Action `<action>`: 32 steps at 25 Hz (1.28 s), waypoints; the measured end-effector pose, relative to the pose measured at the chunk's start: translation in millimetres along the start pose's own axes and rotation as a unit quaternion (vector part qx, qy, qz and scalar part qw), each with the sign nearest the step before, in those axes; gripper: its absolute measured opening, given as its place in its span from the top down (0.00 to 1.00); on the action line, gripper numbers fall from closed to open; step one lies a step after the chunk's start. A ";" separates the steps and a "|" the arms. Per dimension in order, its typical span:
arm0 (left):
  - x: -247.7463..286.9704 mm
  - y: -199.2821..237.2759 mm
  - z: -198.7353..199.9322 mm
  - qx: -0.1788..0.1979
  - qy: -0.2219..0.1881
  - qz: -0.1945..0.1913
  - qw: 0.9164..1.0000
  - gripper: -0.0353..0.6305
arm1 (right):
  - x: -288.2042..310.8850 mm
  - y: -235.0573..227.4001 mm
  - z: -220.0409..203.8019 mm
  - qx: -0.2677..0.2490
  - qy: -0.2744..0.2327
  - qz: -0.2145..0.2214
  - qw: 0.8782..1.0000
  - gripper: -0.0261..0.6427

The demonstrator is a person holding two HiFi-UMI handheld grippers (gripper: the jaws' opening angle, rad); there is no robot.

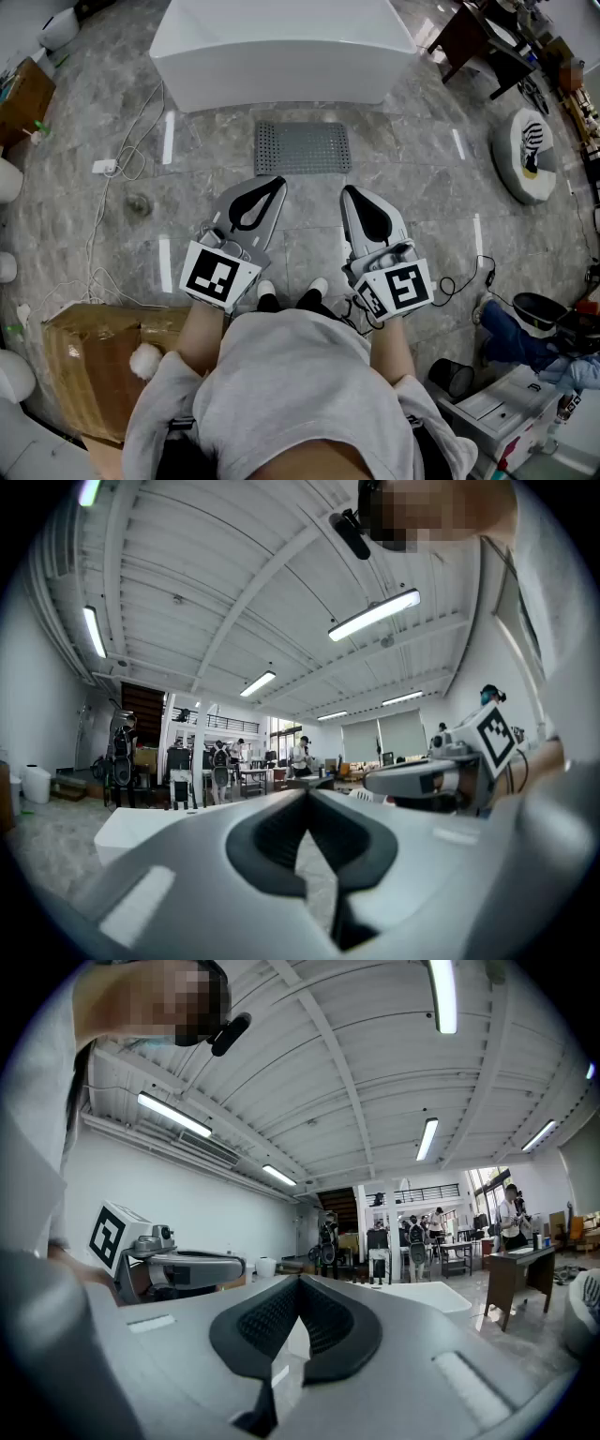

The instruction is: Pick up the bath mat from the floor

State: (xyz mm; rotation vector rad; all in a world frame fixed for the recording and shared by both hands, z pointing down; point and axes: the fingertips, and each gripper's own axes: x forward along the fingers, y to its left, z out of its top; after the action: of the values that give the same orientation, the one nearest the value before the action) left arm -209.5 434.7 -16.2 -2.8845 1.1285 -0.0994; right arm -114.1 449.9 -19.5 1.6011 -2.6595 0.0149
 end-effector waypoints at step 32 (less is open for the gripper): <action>24.3 43.8 -5.4 -0.006 -0.017 -0.001 1.000 0.95 | 35.5 -15.5 -8.1 0.015 -0.006 -0.035 0.999 0.96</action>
State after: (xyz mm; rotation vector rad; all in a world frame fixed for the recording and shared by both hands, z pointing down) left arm -221.7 386.0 -12.5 -2.8873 1.1237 -0.0427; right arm -116.8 411.5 -10.3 1.7063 -2.6232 0.0430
